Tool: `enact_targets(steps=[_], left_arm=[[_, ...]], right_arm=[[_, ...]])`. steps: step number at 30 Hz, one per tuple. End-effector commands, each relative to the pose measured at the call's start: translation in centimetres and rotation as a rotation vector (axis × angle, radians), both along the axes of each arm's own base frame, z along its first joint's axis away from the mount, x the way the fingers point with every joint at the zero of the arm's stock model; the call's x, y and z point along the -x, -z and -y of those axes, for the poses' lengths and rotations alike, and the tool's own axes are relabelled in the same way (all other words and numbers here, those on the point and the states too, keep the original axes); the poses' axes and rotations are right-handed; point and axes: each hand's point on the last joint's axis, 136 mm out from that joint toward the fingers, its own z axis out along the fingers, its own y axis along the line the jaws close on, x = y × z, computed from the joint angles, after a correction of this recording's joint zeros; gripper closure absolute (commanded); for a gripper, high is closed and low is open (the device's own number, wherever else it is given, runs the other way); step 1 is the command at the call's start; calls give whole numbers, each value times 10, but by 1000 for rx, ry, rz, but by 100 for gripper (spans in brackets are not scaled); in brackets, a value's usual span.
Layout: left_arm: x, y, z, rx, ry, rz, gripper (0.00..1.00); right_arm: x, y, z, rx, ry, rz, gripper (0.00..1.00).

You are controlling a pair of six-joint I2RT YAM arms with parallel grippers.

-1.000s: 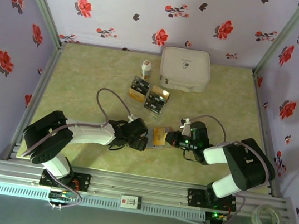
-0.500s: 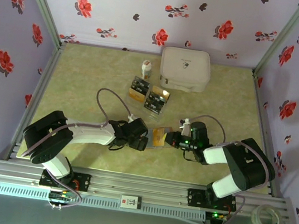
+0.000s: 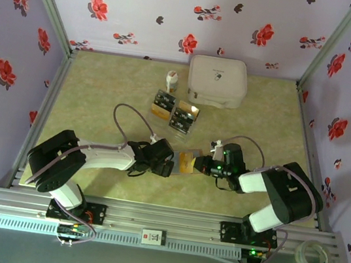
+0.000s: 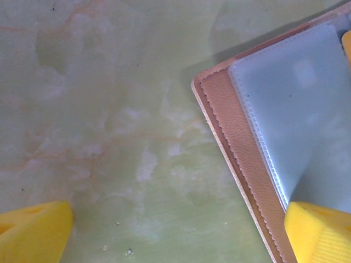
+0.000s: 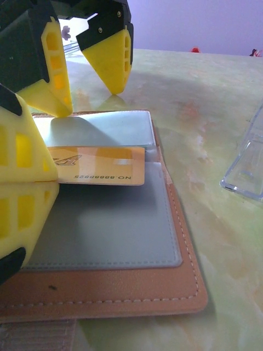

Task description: Put the credit cards into the card holder

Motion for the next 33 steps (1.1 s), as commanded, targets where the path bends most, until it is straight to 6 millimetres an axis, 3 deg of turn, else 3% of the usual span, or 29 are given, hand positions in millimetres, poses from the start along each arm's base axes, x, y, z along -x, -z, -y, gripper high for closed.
enact_targets(steps=[1,27,33], left_arm=[[1,10,-6,-25,-21,-13,0],[2,12,-6,-23,-19,-15,0],[1,8,-5,-12,-21,-8,0]], right_arm=[[4,10,3,31,-13,-27,100],[0,13,-8,26,-32,-47,99],[-2,7,-6,45,-25,-39,69]])
